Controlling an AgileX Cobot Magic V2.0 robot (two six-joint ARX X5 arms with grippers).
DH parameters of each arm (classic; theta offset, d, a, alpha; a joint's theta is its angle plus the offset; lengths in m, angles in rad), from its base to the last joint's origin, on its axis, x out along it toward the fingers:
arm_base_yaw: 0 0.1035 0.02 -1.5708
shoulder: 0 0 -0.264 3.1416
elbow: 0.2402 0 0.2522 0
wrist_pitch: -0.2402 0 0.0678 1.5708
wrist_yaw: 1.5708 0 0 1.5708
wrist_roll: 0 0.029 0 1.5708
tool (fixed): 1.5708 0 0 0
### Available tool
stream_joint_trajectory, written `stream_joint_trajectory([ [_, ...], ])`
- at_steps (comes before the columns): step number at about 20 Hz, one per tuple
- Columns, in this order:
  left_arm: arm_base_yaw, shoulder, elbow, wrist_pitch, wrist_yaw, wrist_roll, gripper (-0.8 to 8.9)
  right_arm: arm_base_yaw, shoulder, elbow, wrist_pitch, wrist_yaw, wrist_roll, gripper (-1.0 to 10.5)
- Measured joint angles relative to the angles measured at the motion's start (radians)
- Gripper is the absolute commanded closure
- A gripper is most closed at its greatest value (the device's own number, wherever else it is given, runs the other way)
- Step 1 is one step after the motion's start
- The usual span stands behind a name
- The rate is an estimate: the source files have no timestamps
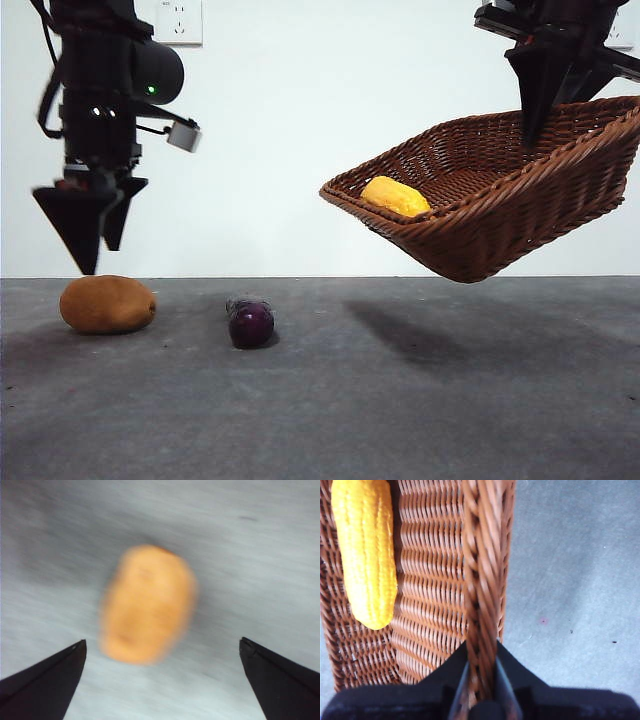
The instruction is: Help me put the vegetables on the table into the basket
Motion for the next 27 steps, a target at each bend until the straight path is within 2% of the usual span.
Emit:
stream_joint_trajectory([
  [1, 0.000, 0.004, 0.000, 0.045, -0.013, 0.008, 1.14, 0.000, 0.000, 0.000, 0.000, -0.001, -0.002, 9.6],
  [2, 0.002, 0.006, 0.000, 0.058, -0.017, 0.016, 0.81, 0.000, 0.000, 0.000, 0.000, -0.003, -0.004, 9.6],
  [5, 0.007, 0.034, 0.000, 0.017, -0.019, 0.034, 0.82, 0.000, 0.000, 0.000, 0.001, -0.008, -0.007, 9.6],
  [18, 0.019, 0.135, 0.000, 0.089, -0.012, 0.037, 0.99, 0.000, 0.000, 0.000, 0.014, -0.009, -0.014, 9.6],
  [19, 0.019, 0.135, 0.000, 0.091, -0.012, 0.037, 1.51, 0.000, 0.000, 0.000, 0.021, -0.009, -0.014, 9.6],
  [24, 0.019, 0.143, 0.000, 0.091, 0.013, 0.037, 7.81, 0.000, 0.000, 0.000, 0.029, -0.009, -0.014, 9.6],
  [25, 0.019, 0.143, 0.000, 0.087, 0.018, 0.036, 8.29, 0.000, 0.000, 0.000, 0.036, -0.009, -0.014, 9.6],
  [27, 0.019, 0.143, 0.000, 0.072, 0.054, 0.022, 8.23, 0.000, 0.000, 0.000, 0.050, -0.009, -0.014, 9.6],
])
